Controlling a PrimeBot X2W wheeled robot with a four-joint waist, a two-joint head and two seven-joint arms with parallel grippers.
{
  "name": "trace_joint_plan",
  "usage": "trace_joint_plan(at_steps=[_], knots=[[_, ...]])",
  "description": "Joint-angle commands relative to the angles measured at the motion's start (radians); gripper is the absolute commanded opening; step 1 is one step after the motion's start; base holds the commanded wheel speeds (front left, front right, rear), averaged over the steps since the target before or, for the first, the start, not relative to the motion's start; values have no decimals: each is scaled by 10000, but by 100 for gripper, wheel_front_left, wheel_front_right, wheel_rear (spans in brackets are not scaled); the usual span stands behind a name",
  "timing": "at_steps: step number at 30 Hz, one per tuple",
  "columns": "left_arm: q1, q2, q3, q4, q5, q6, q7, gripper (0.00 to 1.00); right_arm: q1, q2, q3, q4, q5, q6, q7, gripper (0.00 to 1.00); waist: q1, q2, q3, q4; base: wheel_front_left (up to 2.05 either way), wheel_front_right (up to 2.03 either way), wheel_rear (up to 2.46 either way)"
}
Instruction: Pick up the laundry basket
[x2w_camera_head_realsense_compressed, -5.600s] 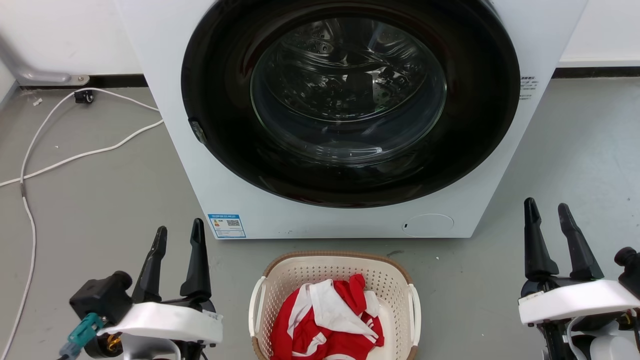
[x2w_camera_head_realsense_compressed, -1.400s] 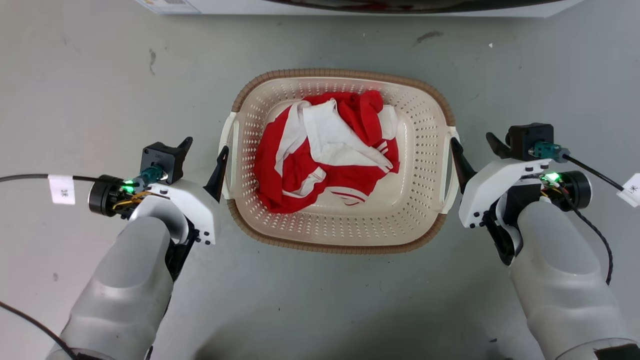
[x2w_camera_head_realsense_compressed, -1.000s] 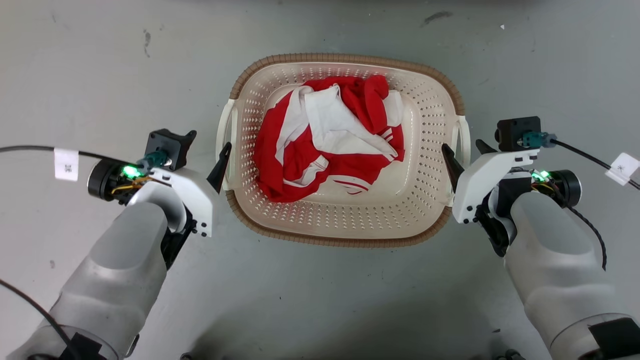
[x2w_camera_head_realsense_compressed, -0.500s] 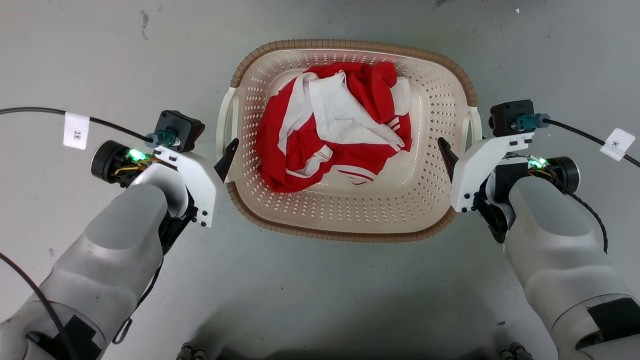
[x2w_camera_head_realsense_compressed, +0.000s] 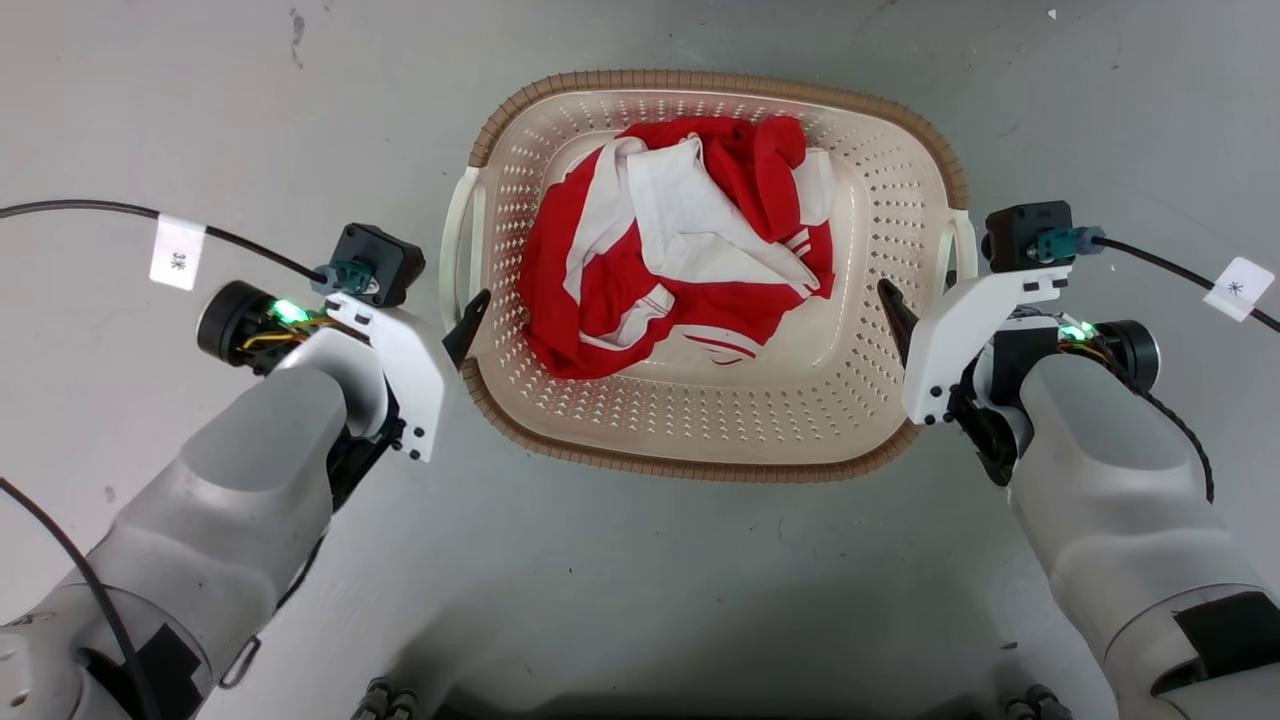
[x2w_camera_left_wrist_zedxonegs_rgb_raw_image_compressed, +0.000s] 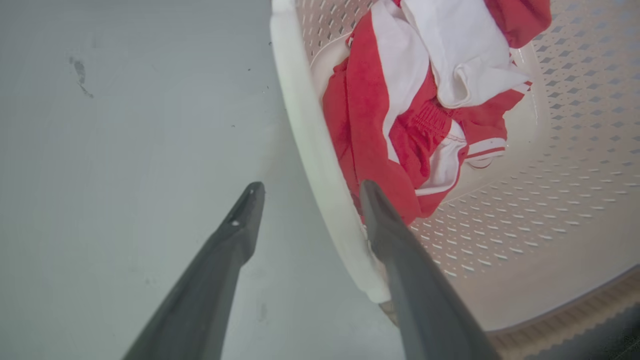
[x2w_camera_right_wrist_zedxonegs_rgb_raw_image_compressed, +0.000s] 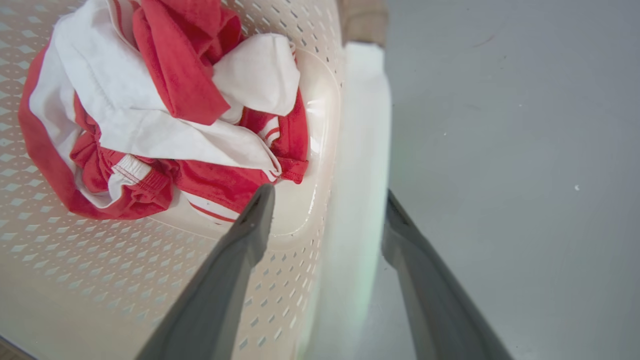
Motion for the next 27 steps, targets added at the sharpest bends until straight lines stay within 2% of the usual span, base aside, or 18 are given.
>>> trace_joint_plan(at_steps=[1,2,3,4,11,16,27], knots=[[-88,-46,-164,-32,-298,11,94,37,-162,2,104,46,166,-3,8,76,-1,-1,-6,24,0,0,0],[-128,-31,-232,-47,-399,11,121,0,-172,2,139,51,207,-3,20,38,-1,-1,-9,34,0,0,0],[-165,-23,-301,-54,-490,13,113,0,-172,2,164,59,254,-3,34,16,-1,-1,-12,44,0,0,0],[-192,-14,-368,-41,-571,17,98,0,-161,0,190,66,335,-3,61,0,-1,-1,-14,59,0,0,0],[-152,-5,-654,-47,-936,20,69,0,-251,-12,355,73,343,13,-14,0,-1,-1,-72,81,0,0,0],[-5,92,-800,-185,-1163,20,275,0,-329,-4,288,95,-119,13,126,0,-1,-1,-287,65,0,0,0],[730,469,-907,-1042,-1220,19,1593,0,-349,-18,63,98,-1587,11,1667,0,-1,-1,-1915,-66,0,0,0]])
